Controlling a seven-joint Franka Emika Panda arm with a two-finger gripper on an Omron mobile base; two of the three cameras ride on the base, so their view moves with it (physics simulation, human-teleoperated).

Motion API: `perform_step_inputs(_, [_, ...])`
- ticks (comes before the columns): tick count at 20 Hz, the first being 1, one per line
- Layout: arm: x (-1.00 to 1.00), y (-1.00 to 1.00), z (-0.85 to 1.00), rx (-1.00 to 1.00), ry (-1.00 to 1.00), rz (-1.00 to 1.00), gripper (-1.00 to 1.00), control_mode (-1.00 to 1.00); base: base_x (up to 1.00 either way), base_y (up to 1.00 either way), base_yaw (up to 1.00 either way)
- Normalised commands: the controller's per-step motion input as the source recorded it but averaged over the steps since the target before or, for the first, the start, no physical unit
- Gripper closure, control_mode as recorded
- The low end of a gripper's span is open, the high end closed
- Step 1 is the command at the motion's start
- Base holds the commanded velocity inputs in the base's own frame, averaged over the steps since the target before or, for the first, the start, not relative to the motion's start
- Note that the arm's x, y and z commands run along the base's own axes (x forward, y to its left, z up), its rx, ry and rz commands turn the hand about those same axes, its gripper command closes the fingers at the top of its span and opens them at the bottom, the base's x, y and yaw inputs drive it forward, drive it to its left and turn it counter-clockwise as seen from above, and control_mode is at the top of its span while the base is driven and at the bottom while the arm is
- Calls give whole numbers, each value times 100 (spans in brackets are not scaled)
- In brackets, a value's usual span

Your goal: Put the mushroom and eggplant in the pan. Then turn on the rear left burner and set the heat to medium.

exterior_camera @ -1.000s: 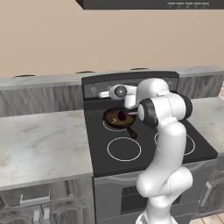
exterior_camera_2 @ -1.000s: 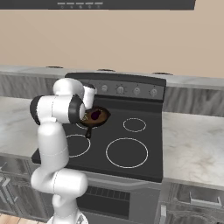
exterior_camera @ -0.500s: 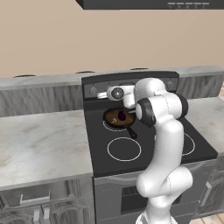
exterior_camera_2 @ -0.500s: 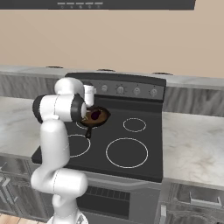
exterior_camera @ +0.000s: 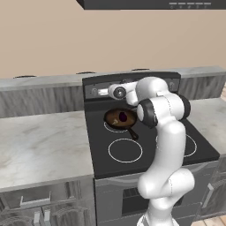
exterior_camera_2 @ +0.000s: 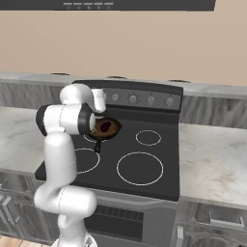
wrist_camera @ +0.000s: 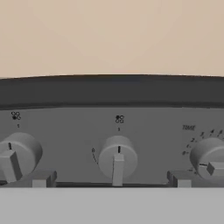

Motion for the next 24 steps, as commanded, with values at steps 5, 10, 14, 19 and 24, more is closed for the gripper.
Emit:
perform_step_inputs(5, [5,0,-7,0,0,0,-100,-100,0,0,0])
perform_step_inputs(10, [7,0,-3,0,0,0,-100,-100,0,0,0])
perform_step_inputs(14, [20,0,0,0,0,0,-100,-100,0,0,0])
perform_step_inputs(19, [18,0,0,0,0,0,-100,-100,0,0,0])
perform_step_inputs(24, [9,0,0,0,-2,0,-100,-100,0,0,0])
